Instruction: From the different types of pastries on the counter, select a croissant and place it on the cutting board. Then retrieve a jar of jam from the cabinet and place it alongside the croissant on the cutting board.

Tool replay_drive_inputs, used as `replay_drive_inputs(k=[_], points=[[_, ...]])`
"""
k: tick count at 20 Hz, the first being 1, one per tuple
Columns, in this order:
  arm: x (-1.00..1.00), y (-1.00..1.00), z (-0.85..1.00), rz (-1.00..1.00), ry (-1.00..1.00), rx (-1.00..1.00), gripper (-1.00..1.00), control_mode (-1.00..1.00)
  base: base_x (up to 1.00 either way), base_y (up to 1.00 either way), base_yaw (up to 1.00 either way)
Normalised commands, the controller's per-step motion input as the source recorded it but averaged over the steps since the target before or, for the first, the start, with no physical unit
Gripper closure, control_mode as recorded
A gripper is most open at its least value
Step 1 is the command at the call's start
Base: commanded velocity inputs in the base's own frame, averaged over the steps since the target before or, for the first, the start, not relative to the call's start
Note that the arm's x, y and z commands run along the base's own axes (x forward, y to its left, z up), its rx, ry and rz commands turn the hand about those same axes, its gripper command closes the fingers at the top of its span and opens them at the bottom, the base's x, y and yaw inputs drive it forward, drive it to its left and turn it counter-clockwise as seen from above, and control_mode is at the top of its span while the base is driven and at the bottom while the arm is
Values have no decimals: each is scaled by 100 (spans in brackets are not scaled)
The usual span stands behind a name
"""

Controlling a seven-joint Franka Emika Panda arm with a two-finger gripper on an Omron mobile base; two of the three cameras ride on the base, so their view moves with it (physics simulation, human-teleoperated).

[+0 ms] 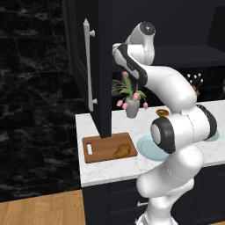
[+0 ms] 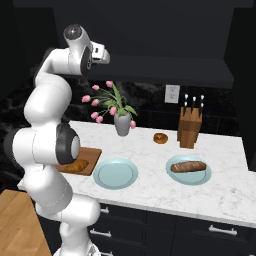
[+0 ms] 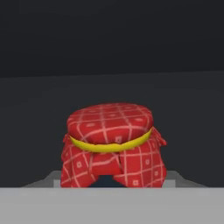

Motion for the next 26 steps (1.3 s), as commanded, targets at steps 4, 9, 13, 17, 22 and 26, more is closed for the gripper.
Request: replay_drive_inputs(k=[4, 9, 13, 17, 22, 26], points=[[-15, 0, 0, 7, -20, 0, 100, -100, 0, 0, 0], [-67, -1, 0, 1, -34, 0, 100, -100, 0, 0, 0], [-94, -8, 8, 0, -19, 0, 100, -100, 0, 0, 0], [-100, -8, 37, 0, 7, 4, 100, -100, 0, 0, 0], [-97, -7, 48, 0, 10, 9, 100, -100, 0, 0, 0], [-100, -4, 22, 0, 0, 5, 100, -100, 0, 0, 0]])
